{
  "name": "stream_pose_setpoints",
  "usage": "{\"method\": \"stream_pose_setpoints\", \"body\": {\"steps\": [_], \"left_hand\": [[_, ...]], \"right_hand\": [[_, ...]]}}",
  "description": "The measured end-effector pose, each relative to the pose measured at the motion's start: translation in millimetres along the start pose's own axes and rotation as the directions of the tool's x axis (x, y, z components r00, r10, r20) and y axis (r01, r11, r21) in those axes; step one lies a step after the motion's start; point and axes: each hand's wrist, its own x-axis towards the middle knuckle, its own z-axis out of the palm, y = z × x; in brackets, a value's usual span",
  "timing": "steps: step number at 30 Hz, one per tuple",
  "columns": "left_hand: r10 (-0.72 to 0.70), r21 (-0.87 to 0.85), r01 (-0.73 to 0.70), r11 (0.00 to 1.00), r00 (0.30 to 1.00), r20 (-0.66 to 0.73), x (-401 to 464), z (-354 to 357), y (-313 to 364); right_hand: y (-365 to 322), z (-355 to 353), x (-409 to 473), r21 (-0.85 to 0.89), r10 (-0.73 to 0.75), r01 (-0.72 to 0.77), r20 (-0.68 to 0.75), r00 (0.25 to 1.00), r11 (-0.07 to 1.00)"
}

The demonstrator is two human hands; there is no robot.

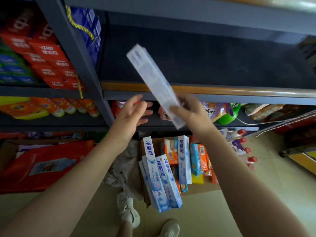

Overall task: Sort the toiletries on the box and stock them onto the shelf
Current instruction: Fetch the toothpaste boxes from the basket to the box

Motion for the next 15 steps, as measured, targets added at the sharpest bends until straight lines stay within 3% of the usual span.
{"method": "stream_pose_setpoints", "body": {"steps": [2, 4, 8, 12, 15], "left_hand": [[0.008, -0.005, -0.008, 1.0, 0.998, 0.06, -7, 16, 6], [0.004, 0.025, -0.007, 1.0, 0.993, 0.122, -16, 29, 3], [-0.033, 0.105, 0.005, 0.994, 0.965, 0.258, -30, 52, -11], [-0.069, -0.03, 0.085, 0.996, 0.937, 0.342, -36, 62, -23], [-0.092, -0.087, 0.123, 0.989, 0.95, 0.297, -39, 70, -30]], "right_hand": [[24, -11, -40, 0.121, 0.071, -0.088, 0.141, 0.988, 0.989], [50, -20, -68, 0.146, 0.102, -0.128, 0.175, 0.979, 0.981], [77, -36, -99, -0.034, 0.112, -0.109, 0.134, 0.985, 0.993], [77, -55, -114, -0.054, 0.159, -0.153, 0.148, 0.976, 0.987], [73, -59, -123, -0.181, 0.168, -0.131, 0.21, 0.963, 0.975]]}}
